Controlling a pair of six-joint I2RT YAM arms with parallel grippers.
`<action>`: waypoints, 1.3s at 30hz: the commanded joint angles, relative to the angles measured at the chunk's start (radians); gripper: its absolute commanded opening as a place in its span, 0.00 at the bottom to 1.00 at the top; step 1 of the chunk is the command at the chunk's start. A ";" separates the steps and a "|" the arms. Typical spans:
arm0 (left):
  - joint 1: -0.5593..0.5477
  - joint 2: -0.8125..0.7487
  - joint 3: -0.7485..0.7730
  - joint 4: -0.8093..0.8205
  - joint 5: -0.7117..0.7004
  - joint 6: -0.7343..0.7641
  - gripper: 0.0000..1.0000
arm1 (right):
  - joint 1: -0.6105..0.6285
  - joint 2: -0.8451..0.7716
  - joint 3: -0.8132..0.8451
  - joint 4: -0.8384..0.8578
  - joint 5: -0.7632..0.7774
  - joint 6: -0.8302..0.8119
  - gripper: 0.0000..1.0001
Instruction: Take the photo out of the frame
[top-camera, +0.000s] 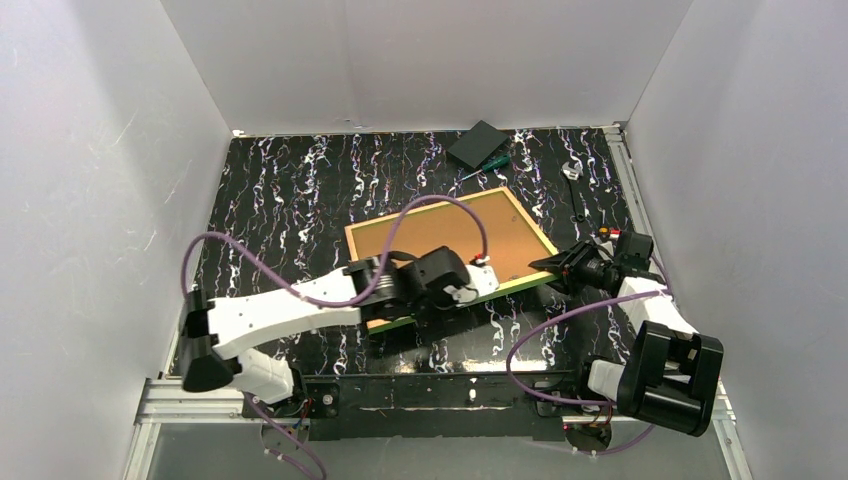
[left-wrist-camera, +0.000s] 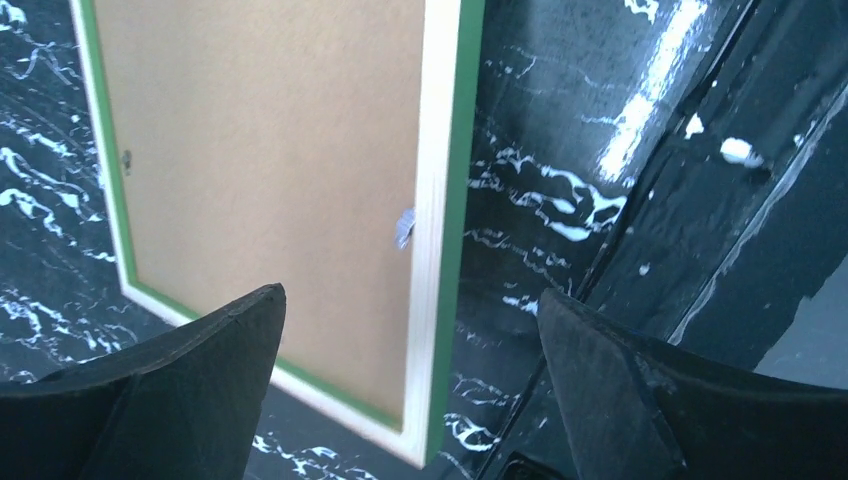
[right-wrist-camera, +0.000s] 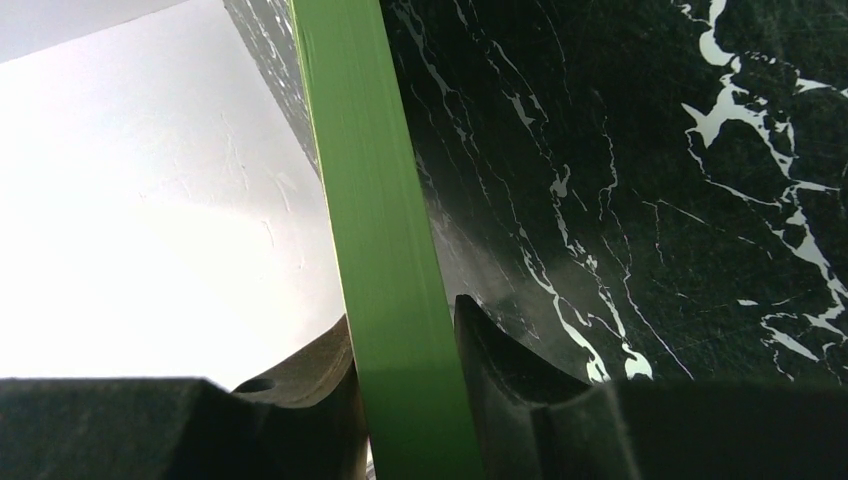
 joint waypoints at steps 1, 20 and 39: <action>0.021 -0.111 -0.057 -0.145 0.030 0.111 0.98 | 0.010 0.018 0.064 -0.153 0.046 -0.129 0.01; -0.110 0.215 0.006 0.093 -0.392 0.316 0.98 | 0.010 0.097 0.217 -0.302 0.074 -0.155 0.01; -0.109 0.396 0.035 0.356 -0.598 0.469 0.43 | 0.010 0.034 0.234 -0.332 0.101 -0.129 0.01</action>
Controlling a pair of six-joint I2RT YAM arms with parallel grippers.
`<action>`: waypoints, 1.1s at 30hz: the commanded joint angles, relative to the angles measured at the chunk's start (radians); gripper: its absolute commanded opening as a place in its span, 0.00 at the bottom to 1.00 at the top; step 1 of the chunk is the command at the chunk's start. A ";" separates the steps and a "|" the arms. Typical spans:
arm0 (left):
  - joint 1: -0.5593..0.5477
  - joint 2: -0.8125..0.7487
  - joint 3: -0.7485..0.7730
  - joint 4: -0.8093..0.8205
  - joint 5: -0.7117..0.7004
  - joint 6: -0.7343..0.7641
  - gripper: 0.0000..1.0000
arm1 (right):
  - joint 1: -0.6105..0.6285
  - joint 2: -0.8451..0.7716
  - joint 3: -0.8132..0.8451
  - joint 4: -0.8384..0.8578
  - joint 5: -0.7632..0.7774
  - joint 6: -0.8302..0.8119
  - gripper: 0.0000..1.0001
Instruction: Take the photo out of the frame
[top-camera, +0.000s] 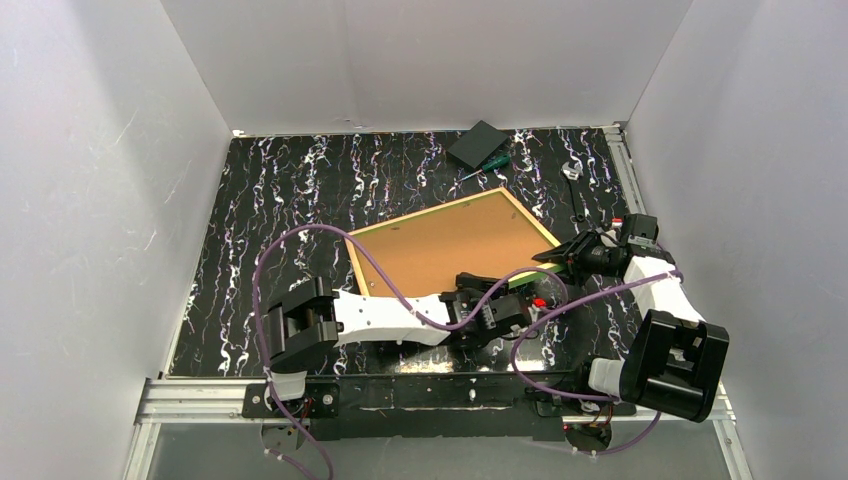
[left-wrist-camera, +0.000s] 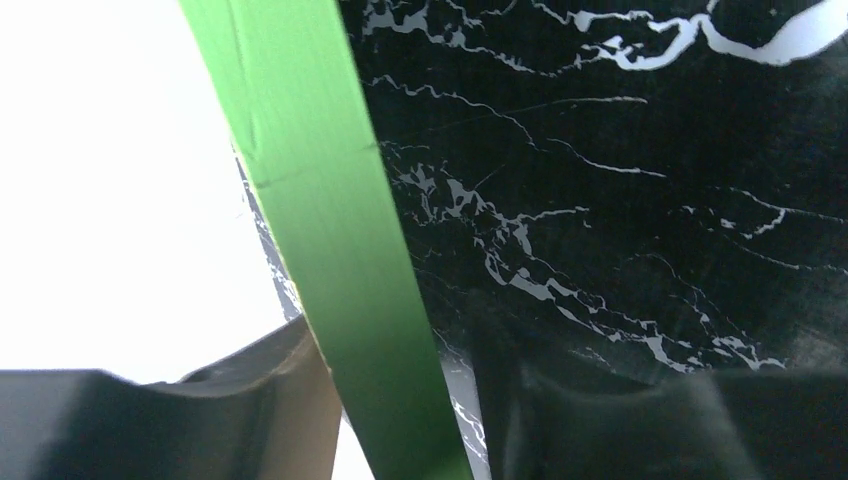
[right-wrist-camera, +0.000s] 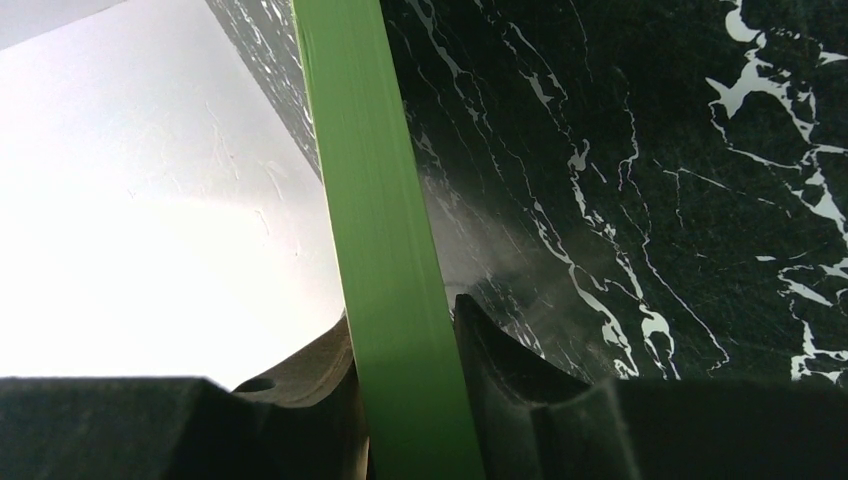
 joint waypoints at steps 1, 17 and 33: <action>-0.002 -0.011 0.033 -0.013 -0.101 0.035 0.36 | 0.009 -0.040 0.044 -0.077 0.087 -0.034 0.01; 0.012 -0.106 0.066 -0.257 -0.069 -0.075 0.00 | 0.008 -0.081 0.290 -0.240 0.215 -0.210 0.76; 0.193 -0.415 0.088 -0.740 0.133 -0.429 0.00 | -0.020 -0.013 0.766 -0.519 0.476 -0.346 0.78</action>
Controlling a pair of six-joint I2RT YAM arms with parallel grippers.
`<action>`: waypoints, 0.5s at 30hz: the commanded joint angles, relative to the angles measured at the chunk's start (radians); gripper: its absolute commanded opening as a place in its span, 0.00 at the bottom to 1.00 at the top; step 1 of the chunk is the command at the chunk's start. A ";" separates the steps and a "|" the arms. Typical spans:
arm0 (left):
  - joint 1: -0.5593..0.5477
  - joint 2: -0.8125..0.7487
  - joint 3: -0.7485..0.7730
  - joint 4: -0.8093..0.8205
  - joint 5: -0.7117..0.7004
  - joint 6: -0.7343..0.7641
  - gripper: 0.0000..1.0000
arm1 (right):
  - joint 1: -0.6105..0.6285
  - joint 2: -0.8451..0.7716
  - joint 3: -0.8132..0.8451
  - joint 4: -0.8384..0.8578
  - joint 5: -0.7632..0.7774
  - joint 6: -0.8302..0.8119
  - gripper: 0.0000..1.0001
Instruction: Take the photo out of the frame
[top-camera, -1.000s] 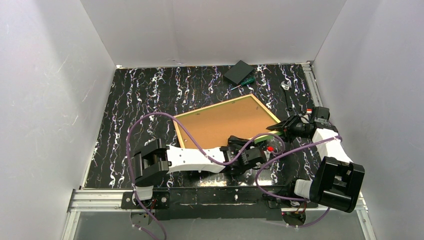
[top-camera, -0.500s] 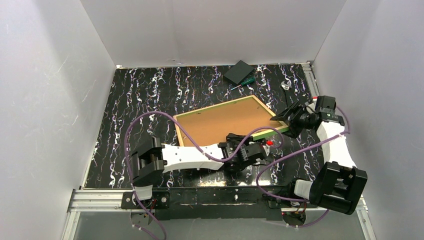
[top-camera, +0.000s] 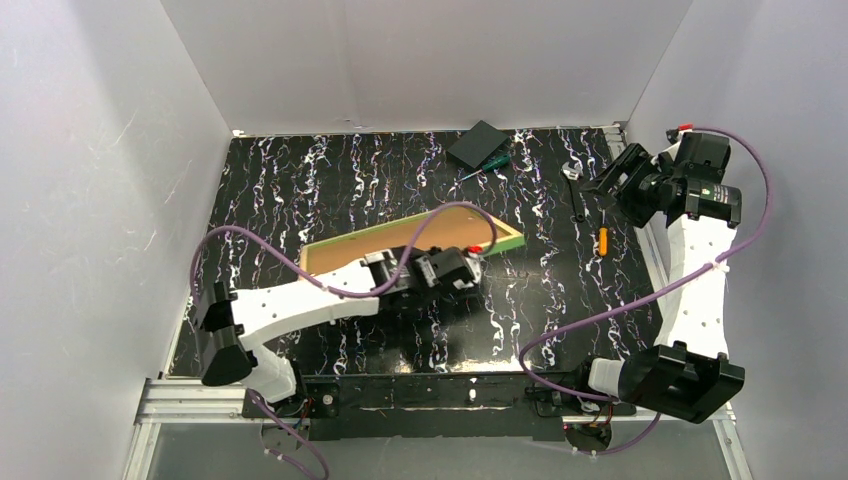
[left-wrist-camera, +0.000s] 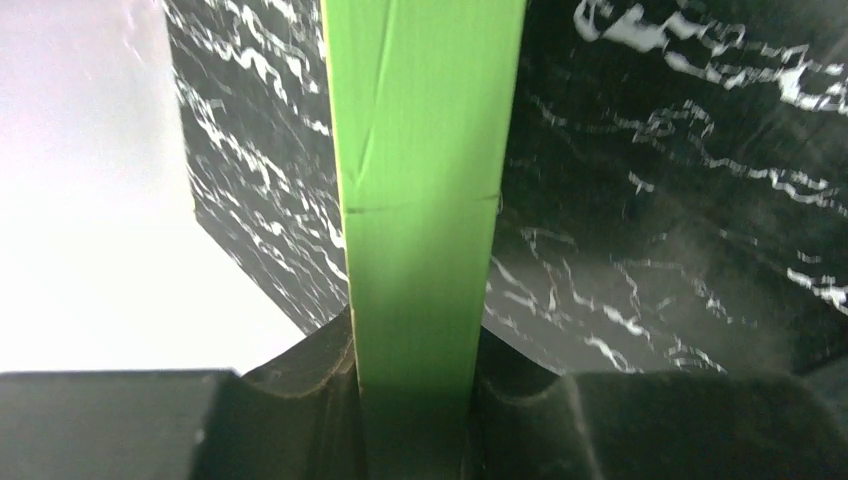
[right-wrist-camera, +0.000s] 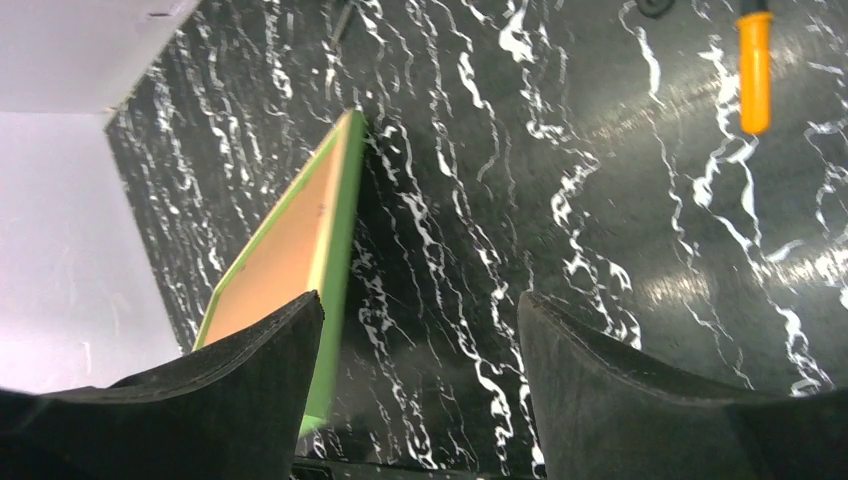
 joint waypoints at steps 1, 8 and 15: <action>0.062 -0.087 0.118 -0.332 0.080 -0.205 0.00 | -0.004 -0.010 0.010 -0.091 0.078 -0.058 0.78; 0.084 -0.054 0.369 -0.532 0.186 -0.288 0.00 | -0.005 -0.043 -0.083 -0.078 0.097 -0.067 0.76; 0.141 0.008 0.556 -0.659 0.242 -0.369 0.00 | -0.003 -0.083 -0.190 -0.041 0.079 -0.068 0.76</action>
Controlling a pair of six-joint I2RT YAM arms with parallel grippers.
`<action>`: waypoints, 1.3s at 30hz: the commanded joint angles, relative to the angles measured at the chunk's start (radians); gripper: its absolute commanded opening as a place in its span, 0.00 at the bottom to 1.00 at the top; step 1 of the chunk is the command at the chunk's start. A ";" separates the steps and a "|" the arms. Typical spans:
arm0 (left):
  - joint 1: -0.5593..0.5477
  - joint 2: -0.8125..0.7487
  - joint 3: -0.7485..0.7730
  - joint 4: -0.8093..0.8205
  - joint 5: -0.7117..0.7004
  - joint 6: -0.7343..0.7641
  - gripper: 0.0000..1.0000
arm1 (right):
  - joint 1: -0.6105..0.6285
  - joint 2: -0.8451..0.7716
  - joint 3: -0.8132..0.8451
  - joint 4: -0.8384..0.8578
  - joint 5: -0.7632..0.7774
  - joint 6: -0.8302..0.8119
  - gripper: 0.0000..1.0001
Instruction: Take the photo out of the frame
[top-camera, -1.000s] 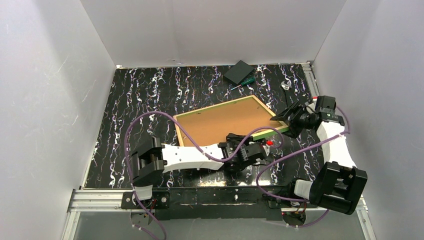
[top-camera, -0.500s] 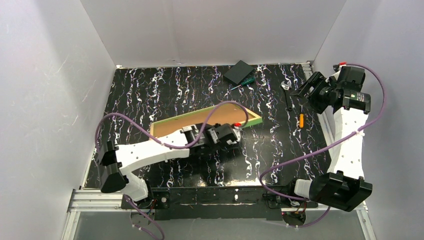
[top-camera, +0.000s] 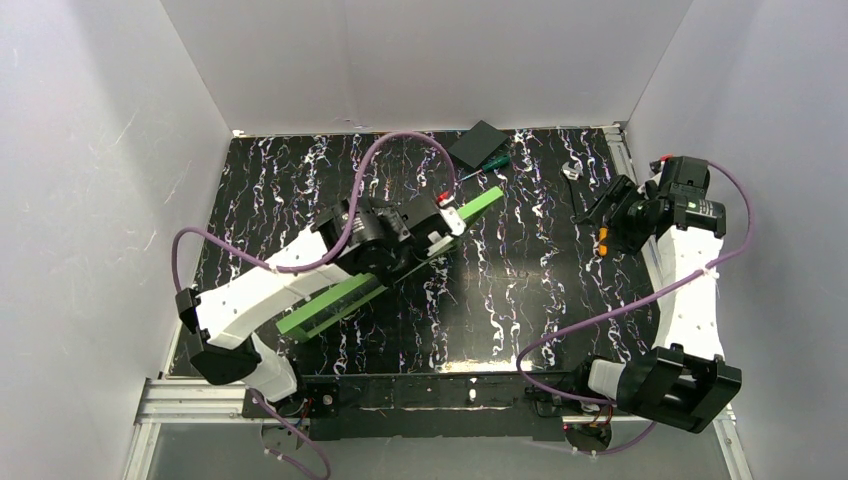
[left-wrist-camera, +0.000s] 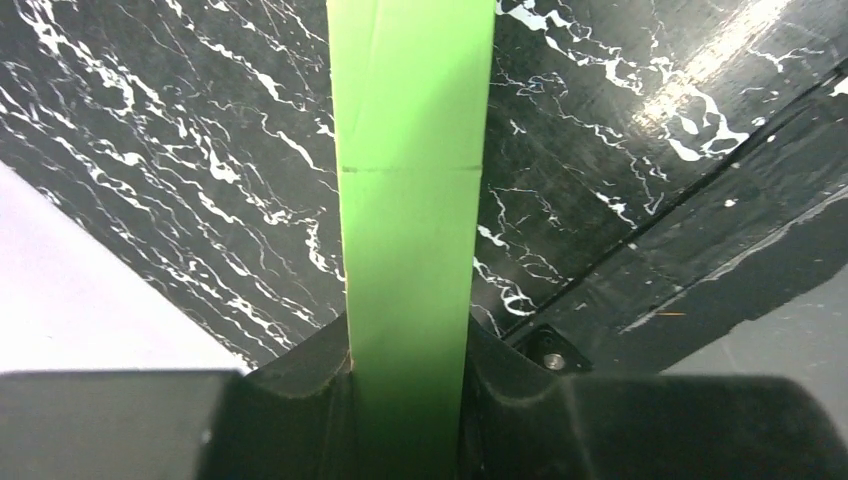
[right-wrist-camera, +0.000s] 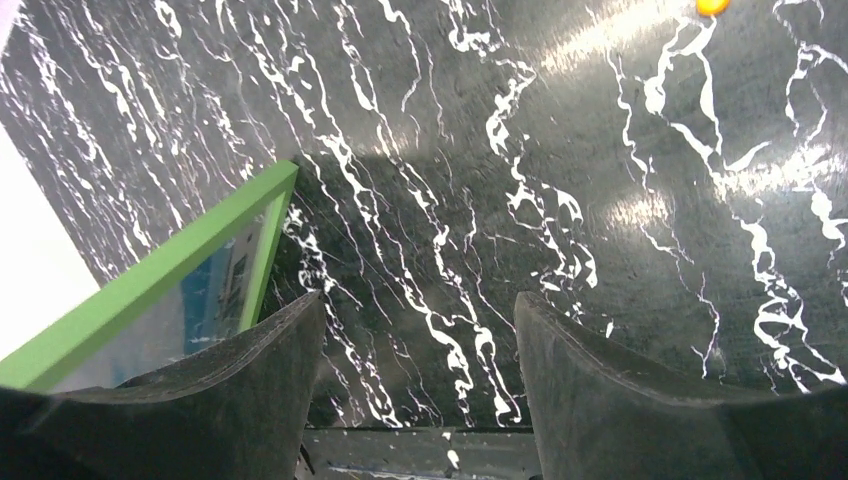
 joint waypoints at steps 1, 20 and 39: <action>0.060 0.019 0.098 -0.162 -0.002 -0.061 0.00 | -0.004 -0.046 -0.047 0.032 -0.001 -0.014 0.76; 0.537 -0.021 0.037 -0.046 0.419 -0.156 0.00 | 0.003 -0.042 -0.151 0.071 -0.030 -0.027 0.75; 0.558 -0.142 -0.125 0.003 0.752 -0.078 0.00 | 0.490 -0.186 -0.433 1.054 -0.450 -0.197 0.87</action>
